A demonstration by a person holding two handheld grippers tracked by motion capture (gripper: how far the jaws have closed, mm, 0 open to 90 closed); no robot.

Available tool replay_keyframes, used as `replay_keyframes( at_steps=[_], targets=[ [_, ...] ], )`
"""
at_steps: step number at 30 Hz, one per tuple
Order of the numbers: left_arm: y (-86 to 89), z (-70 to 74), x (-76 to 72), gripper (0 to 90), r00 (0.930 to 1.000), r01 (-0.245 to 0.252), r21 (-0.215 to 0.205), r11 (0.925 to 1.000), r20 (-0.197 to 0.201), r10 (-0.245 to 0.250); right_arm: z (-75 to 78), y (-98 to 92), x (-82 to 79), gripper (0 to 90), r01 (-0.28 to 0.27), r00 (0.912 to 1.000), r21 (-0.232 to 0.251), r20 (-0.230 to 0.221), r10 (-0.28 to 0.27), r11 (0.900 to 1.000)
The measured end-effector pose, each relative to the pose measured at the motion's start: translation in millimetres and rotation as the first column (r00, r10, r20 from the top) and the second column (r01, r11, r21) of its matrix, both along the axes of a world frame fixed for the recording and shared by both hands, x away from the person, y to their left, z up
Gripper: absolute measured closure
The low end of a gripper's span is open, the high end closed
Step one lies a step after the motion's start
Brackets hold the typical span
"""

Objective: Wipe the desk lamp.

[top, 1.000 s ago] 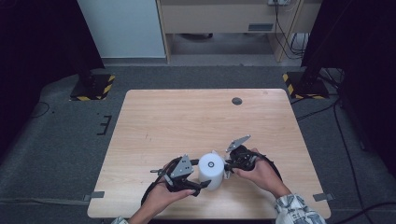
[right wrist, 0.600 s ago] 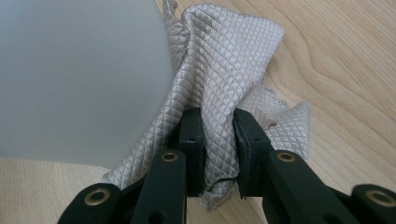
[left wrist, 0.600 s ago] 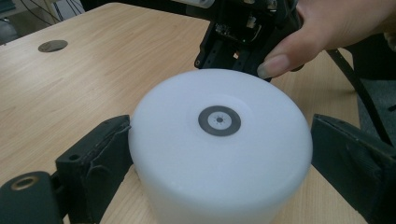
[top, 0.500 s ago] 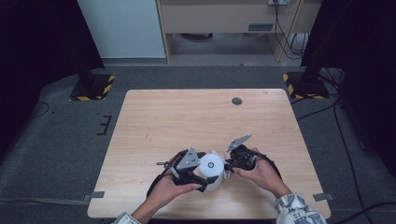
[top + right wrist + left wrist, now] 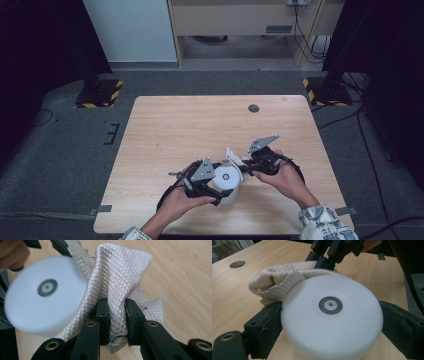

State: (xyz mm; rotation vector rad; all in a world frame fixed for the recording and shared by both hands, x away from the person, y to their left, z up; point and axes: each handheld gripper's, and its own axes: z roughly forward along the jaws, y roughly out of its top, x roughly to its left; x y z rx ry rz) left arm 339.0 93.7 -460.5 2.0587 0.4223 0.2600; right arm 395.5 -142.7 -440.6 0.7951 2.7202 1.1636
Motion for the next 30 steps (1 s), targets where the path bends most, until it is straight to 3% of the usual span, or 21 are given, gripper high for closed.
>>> replay_keyframes(
  at_steps=[5, 13, 15, 17, 26, 30],
  targets=[
    [0.2, -0.2, 0.1, 8.3, 1.0000, 0.002, -0.002, 1.0000, 0.000, -0.002, 2.8, 2.5, 0.2, 75.7, -0.016, 0.9999, -0.006, -0.003, 0.016, 1.000],
    [0.2, -0.4, -0.3, 8.3, 1.0000, -0.001, -0.003, 1.0000, 0.000, 0.001, -25.5, 7.6, 4.0, 75.7, -0.021, 0.9976, -0.076, -0.067, 0.016, 0.997],
    [0.2, -0.5, -0.5, 8.3, 1.0000, -0.002, -0.004, 1.0000, 0.000, 0.002, -27.8, 8.2, 2.8, 75.7, -0.015, 0.9981, -0.082, -0.060, 0.011, 0.997],
    [0.2, -0.4, -0.5, 8.3, 1.0000, -0.003, -0.003, 1.0000, 0.000, 0.003, -25.0, 6.9, 0.5, 75.7, -0.013, 0.9985, -0.084, -0.054, 0.008, 0.996],
    [0.5, -0.5, -1.5, 8.3, 1.0000, -0.006, 0.001, 1.0000, 0.002, 0.006, 5.0, -12.5, -23.7, 75.7, 0.056, 0.9980, -0.003, 0.031, -0.056, 0.998],
    [0.4, -0.5, -1.5, 8.3, 1.0000, -0.007, 0.001, 1.0000, 0.002, 0.007, 11.5, -16.6, -34.8, 75.8, 0.077, 0.9961, 0.010, 0.041, -0.078, 0.997]
  ],
)
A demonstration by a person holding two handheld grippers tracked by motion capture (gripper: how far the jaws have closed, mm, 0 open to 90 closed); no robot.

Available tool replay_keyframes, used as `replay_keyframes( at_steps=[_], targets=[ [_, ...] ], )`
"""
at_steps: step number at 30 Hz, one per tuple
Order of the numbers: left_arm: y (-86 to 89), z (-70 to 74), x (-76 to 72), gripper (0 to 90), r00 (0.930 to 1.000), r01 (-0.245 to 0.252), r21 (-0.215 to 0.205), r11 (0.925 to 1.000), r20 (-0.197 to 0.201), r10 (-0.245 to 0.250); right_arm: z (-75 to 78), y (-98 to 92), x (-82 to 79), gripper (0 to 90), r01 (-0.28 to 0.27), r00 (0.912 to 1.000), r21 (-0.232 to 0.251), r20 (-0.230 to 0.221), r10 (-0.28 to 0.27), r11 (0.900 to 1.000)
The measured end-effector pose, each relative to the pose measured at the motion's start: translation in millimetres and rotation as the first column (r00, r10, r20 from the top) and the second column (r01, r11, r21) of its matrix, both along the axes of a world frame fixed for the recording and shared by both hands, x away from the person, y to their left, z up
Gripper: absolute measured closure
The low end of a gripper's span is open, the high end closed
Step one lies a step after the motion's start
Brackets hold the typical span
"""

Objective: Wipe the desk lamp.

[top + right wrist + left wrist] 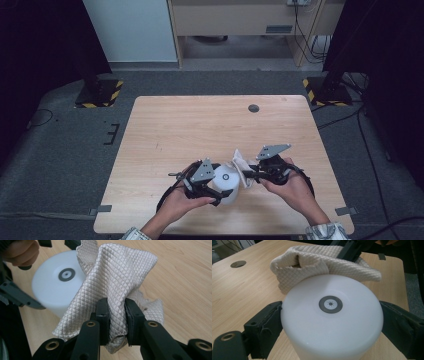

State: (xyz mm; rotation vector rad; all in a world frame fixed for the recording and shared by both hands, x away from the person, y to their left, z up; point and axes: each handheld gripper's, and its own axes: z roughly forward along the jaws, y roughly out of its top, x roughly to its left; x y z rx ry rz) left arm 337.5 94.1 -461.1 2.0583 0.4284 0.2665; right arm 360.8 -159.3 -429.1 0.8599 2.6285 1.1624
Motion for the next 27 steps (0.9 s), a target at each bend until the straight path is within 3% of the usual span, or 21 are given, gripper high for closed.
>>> replay_keyframes(
  at_steps=[6, 13, 18, 27],
  targets=[
    [0.1, 0.0, 0.1, 8.4, 1.0000, 0.001, 0.000, 1.0000, -0.003, -0.001, -3.5, 7.2, -12.2, 75.8, -0.010, 1.0000, -0.018, 0.000, 0.010, 1.000],
    [-0.2, -0.8, -0.6, 8.3, 1.0000, -0.002, -0.001, 1.0000, -0.003, 0.002, -6.9, 14.8, -19.6, 75.8, 0.016, 0.9998, -0.072, 0.011, -0.015, 0.997],
    [-0.2, -0.6, -0.7, 8.3, 1.0000, -0.002, 0.000, 1.0000, -0.004, 0.002, -20.3, 17.7, -19.7, 76.0, 0.028, 0.9994, -0.098, -0.017, -0.029, 0.995],
    [0.1, -0.8, -0.7, 8.3, 1.0000, -0.003, -0.002, 1.0000, -0.006, 0.003, -43.2, 17.9, -13.0, 76.1, 0.021, 0.9961, -0.099, -0.083, -0.030, 0.995]
  ],
)
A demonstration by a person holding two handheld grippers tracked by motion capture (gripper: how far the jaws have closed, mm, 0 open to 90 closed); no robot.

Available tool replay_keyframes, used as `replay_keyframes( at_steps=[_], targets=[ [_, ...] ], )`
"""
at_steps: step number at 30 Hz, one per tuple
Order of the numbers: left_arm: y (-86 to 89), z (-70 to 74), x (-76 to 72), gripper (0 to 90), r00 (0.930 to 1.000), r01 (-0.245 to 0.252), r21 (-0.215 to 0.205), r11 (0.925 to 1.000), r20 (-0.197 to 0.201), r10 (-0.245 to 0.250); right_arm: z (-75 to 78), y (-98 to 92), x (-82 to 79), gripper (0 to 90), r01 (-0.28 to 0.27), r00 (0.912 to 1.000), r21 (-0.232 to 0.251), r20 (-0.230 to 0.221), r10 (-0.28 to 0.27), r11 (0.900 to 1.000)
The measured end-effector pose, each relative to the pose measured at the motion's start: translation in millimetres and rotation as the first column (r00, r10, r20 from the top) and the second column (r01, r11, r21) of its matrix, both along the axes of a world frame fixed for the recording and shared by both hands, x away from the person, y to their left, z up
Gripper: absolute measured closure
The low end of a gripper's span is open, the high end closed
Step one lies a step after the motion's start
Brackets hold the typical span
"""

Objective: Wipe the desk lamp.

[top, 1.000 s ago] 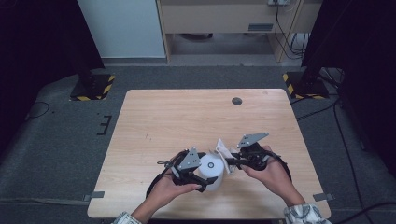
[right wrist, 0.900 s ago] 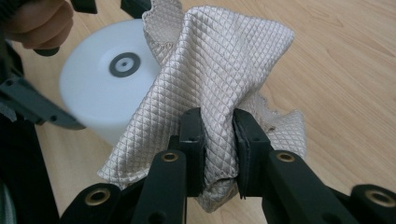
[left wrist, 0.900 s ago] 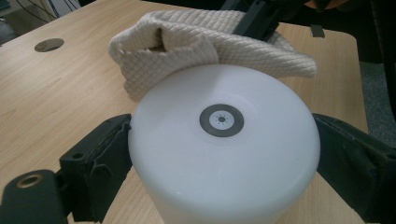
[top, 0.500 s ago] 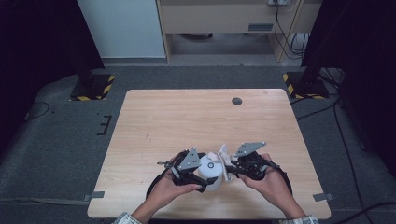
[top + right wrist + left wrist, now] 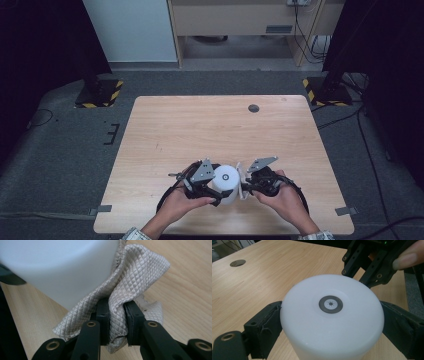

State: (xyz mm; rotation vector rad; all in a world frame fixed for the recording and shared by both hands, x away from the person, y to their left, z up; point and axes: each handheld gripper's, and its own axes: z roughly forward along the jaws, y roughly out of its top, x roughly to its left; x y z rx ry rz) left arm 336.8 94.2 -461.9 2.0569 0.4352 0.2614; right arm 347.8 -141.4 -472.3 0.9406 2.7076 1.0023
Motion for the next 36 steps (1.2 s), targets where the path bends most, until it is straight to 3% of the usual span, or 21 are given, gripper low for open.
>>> replay_keyframes(
  at_steps=[11, 15, 20, 24, 36],
  targets=[
    [0.8, -0.2, -0.4, 8.3, 1.0000, 0.000, 0.000, 1.0000, -0.001, 0.000, -14.0, 3.3, -2.2, 76.1, 0.006, 0.9998, -0.021, -0.016, -0.006, 1.000],
    [0.8, -0.2, -0.3, 8.3, 1.0000, 0.001, 0.000, 1.0000, -0.001, -0.001, -3.9, 0.0, -7.4, 76.1, 0.014, 0.9999, 0.015, 0.006, -0.014, 1.000],
    [0.3, -0.3, -0.4, 8.3, 1.0000, 0.001, -0.001, 1.0000, 0.000, -0.001, 24.1, -7.6, -13.2, 76.1, 0.028, 0.9979, 0.094, 0.056, -0.033, 0.995],
    [0.3, -0.3, -0.1, 8.3, 1.0000, 0.003, -0.001, 1.0000, -0.001, -0.003, 35.4, -8.5, -16.9, 76.1, 0.024, 0.9962, 0.106, 0.080, -0.032, 0.994],
    [-0.5, -0.7, -0.1, 8.3, 1.0000, 0.000, 0.003, 1.0000, 0.003, 0.000, 2.9, 3.7, -24.2, 76.1, 0.050, 0.9983, 0.018, 0.030, -0.051, 0.999]
  ],
)
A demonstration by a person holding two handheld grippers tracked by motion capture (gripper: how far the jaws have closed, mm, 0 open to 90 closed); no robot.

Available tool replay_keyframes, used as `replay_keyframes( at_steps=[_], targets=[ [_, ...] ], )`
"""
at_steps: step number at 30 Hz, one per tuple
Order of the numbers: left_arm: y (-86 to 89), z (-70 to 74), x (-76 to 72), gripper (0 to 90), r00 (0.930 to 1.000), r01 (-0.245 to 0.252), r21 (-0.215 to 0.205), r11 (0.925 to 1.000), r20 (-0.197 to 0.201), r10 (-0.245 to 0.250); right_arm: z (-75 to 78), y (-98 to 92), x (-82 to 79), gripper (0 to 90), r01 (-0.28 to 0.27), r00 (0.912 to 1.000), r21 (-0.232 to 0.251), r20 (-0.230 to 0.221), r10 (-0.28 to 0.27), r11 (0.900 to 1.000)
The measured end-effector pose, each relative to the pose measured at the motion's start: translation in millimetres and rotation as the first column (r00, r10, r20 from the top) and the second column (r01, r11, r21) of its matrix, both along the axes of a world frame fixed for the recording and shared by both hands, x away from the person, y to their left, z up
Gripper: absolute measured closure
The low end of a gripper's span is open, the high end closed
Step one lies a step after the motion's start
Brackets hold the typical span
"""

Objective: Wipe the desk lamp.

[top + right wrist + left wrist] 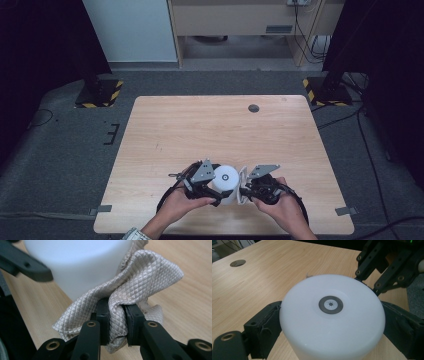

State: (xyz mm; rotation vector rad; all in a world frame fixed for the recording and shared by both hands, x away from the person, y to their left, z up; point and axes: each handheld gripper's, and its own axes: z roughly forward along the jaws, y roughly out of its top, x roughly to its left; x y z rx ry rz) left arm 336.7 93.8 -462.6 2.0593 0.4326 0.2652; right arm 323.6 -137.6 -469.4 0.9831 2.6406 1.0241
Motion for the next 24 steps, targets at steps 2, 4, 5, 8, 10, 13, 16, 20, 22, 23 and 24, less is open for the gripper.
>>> replay_keyframes(
  at_steps=[2, 4, 5, 8, 10, 13, 16, 20, 22, 23, 24],
  targets=[
    [0.1, 0.0, 0.1, 8.3, 1.0000, 0.001, 0.000, 1.0000, 0.000, -0.001, -6.0, 1.3, -0.9, 76.1, 0.005, 0.9999, -0.007, -0.009, -0.005, 1.000],
    [0.3, -0.1, 0.3, 8.3, 1.0000, 0.002, 0.000, 1.0000, 0.000, -0.002, -11.6, 2.4, -1.6, 76.1, 0.007, 0.9998, -0.013, -0.017, -0.008, 1.000],
    [0.3, -0.1, 0.4, 8.3, 1.0000, 0.003, 0.000, 1.0000, 0.000, -0.003, -13.6, 2.7, -1.7, 76.1, 0.006, 0.9998, -0.017, -0.016, -0.007, 1.000],
    [0.3, -0.1, 0.5, 8.3, 1.0000, 0.003, 0.000, 1.0000, 0.000, -0.003, -18.8, 2.7, -1.4, 76.1, 0.005, 0.9995, -0.015, -0.030, -0.006, 1.000],
    [0.2, 0.0, 0.5, 8.3, 1.0000, 0.003, 0.000, 1.0000, 0.000, -0.003, -20.5, 1.4, -0.5, 76.1, 0.006, 0.9994, -0.006, -0.035, -0.006, 1.000],
    [0.3, 0.0, 0.4, 8.3, 1.0000, 0.003, 0.001, 1.0000, 0.000, -0.003, -20.1, 0.1, 0.6, 76.1, -0.002, 0.9993, 0.000, -0.037, 0.002, 1.000],
    [0.2, 0.1, 0.4, 8.3, 1.0000, 0.003, 0.001, 1.0000, 0.000, -0.003, -14.9, -0.1, -0.4, 76.1, 0.001, 0.9996, 0.005, -0.029, -0.001, 1.000],
    [0.2, 0.1, 0.4, 8.3, 1.0000, 0.002, 0.001, 1.0000, -0.001, -0.002, 4.5, -4.7, -3.3, 76.1, -0.004, 1.0000, 0.047, 0.004, 0.003, 0.999],
    [0.2, 0.2, 0.4, 8.3, 1.0000, 0.002, 0.002, 1.0000, -0.001, -0.002, 16.3, -7.3, -4.9, 76.1, -0.010, 0.9996, 0.072, 0.025, 0.008, 0.997],
    [0.2, 0.1, 0.3, 8.3, 1.0000, 0.003, 0.001, 1.0000, -0.001, -0.003, 21.7, -8.0, -6.0, 76.1, -0.011, 0.9992, 0.079, 0.040, 0.008, 0.997],
    [0.2, 0.1, 0.4, 8.3, 1.0000, 0.003, 0.001, 1.0000, -0.001, -0.003, 26.4, -8.7, -7.0, 76.1, -0.018, 0.9987, 0.082, 0.050, 0.014, 0.996]
  ],
)
